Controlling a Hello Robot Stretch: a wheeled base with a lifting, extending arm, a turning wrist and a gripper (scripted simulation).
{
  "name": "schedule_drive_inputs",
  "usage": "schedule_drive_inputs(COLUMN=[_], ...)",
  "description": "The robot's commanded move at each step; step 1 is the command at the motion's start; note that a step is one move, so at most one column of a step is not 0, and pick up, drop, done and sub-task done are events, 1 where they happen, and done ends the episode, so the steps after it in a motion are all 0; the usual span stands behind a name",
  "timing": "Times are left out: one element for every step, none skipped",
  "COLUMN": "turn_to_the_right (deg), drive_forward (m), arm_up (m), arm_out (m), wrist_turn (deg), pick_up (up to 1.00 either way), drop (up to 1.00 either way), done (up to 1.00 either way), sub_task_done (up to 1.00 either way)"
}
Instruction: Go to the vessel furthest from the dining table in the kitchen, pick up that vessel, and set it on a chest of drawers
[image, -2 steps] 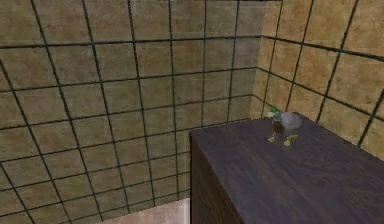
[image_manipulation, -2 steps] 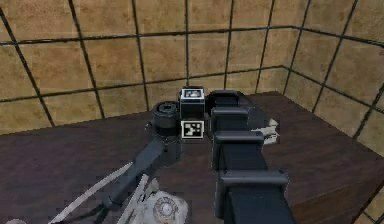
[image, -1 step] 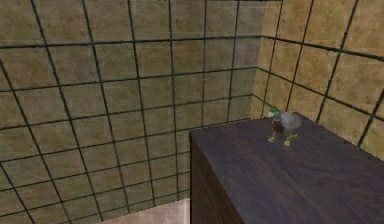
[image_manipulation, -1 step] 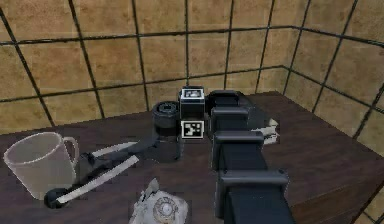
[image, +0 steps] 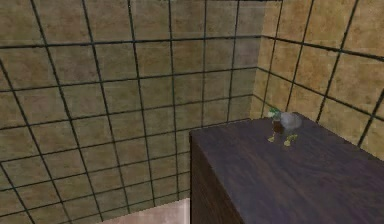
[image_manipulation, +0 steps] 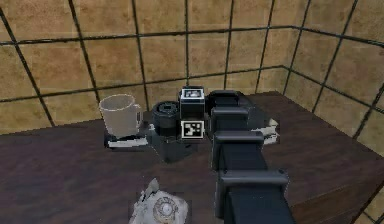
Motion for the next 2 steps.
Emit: schedule_drive_inputs(turn_to_the_right=[0.0, 0.0], drive_forward=[0.0, 0.0], arm_up=[0.0, -0.12], arm_out=[0.0, 0.0], wrist_turn=[15.0, 0.0], pick_up=[0.0, 0.0], drop=[0.0, 0.0], done=[0.0, 0.0], sub_task_done=[0.0, 0.0])
